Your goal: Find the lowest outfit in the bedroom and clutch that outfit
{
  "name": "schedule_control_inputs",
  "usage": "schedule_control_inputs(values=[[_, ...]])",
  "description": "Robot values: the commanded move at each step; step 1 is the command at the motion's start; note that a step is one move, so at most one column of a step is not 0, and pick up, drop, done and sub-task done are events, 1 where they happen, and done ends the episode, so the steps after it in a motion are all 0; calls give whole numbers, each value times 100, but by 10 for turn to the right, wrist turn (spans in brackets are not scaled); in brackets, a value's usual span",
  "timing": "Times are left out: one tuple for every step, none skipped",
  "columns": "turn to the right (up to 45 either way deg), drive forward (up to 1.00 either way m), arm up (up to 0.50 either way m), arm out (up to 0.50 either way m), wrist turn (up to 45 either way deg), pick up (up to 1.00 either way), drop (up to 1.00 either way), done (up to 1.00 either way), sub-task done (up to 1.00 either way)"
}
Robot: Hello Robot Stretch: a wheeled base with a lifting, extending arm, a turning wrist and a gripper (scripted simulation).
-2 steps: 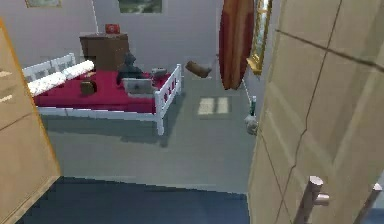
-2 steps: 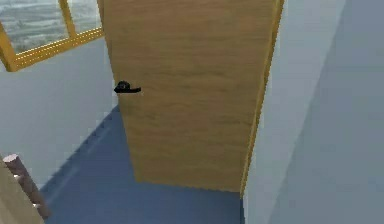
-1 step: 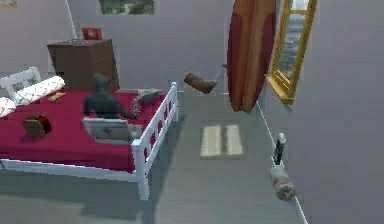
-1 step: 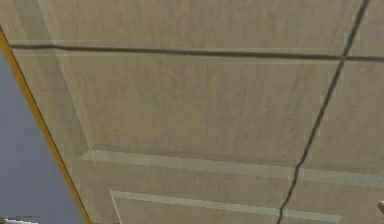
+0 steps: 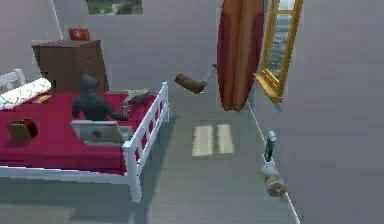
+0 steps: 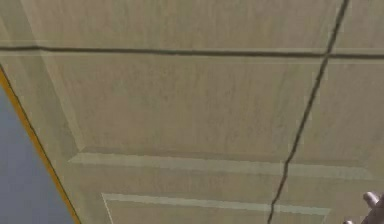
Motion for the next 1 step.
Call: schedule_control_inputs(values=[[-450,0,0,0,0,0,0,0,0]])
